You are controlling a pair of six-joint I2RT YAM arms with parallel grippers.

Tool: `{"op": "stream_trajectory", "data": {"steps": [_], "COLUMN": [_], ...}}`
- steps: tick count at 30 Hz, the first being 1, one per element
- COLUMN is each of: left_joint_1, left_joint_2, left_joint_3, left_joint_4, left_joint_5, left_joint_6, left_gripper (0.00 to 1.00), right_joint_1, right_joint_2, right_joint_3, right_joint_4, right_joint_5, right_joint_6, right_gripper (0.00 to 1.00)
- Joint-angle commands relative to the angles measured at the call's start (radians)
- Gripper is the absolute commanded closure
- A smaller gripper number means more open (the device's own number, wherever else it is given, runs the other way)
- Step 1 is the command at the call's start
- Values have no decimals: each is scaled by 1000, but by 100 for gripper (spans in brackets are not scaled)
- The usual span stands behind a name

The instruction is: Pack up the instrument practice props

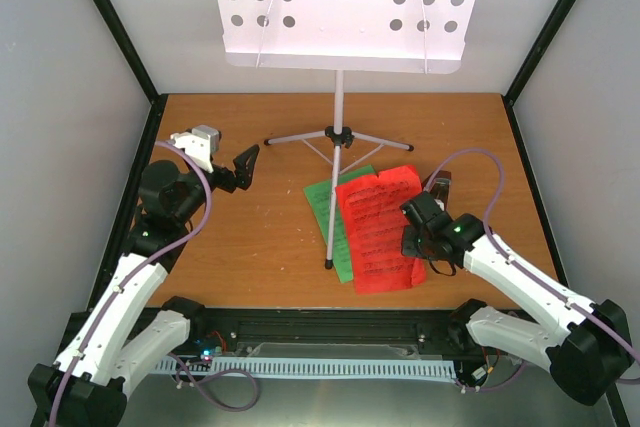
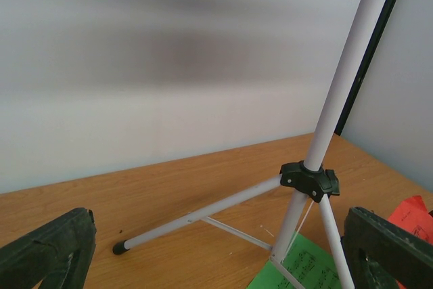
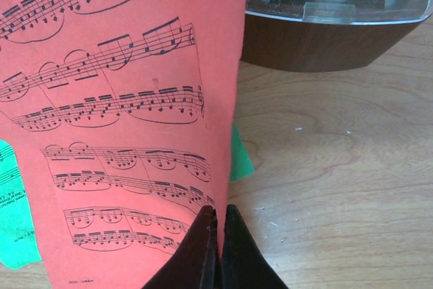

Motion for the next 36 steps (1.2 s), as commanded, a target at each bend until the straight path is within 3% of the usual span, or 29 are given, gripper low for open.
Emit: {"op": "stream_trajectory", "data": {"steps": [1, 19, 28, 36], "left_joint_1": [-3, -3, -3, -3], "left_joint_2": [-13, 4, 14, 34], "left_joint_3": [6, 5, 8, 5], "left_joint_4": [3, 4, 7, 9], "left_joint_5": [6, 17, 50, 70], "left_joint_6": [8, 4, -6, -13], "left_gripper": [1, 1, 1, 0], "right_joint_1": [1, 1, 1, 2], "right_joint_2": [-27, -116, -58, 85], "right_joint_3": [-4, -29, -44, -29], "right_joint_4": [-25, -74, 180, 342], "right_joint_5": [1, -13, -166, -194], "right_joint_6": [32, 80, 71, 18], "right_gripper": [97, 97, 97, 97]}}
